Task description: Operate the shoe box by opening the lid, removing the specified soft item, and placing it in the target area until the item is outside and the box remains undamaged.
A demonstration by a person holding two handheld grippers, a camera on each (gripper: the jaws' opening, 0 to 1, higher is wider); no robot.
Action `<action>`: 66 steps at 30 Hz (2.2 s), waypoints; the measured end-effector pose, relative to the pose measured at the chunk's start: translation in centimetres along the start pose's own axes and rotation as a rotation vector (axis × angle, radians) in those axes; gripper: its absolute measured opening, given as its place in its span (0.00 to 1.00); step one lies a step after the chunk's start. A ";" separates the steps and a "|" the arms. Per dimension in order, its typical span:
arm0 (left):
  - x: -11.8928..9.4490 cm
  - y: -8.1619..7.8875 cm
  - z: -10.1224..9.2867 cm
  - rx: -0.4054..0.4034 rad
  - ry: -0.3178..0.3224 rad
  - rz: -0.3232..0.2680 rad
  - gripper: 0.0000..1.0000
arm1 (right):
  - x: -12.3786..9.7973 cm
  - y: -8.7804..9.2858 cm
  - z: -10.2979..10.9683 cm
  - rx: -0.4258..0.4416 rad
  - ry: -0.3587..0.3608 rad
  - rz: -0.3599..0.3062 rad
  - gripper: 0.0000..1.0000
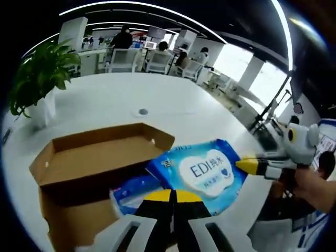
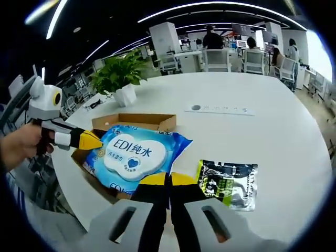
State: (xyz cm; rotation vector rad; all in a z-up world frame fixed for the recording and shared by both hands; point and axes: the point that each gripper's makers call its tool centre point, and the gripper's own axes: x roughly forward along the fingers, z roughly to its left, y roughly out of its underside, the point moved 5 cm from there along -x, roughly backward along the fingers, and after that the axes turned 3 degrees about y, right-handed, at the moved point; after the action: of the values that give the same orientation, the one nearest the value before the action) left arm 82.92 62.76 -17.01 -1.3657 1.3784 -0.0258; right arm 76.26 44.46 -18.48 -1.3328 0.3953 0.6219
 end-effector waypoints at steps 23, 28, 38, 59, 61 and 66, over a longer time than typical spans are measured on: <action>6.8 -1.3 -7.1 0.027 0.032 0.025 0.00 | -2.9 1.0 -9.2 0.026 0.033 0.005 0.00; 8.6 -1.3 -8.4 0.024 0.033 0.027 0.00 | -3.1 1.5 -11.3 0.023 0.034 0.011 0.00; 12.2 -1.1 -9.2 0.010 0.027 0.047 0.00 | -2.1 2.6 -14.6 0.030 0.026 0.032 0.00; 16.6 1.6 -7.4 -0.033 -0.022 0.087 0.00 | 2.0 6.0 -16.8 0.036 -0.021 0.095 0.00; 16.9 1.9 -7.2 -0.032 -0.025 0.090 0.00 | 2.4 6.4 -16.9 0.034 -0.021 0.098 0.00; 17.1 1.7 -7.0 -0.037 -0.032 0.082 0.00 | 2.5 6.0 -17.0 0.040 -0.023 0.081 0.00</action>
State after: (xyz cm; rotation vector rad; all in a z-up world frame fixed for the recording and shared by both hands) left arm 82.37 46.98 -26.73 -1.3333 1.4131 0.0760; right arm 75.82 29.01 -28.14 -1.2752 0.4433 0.6928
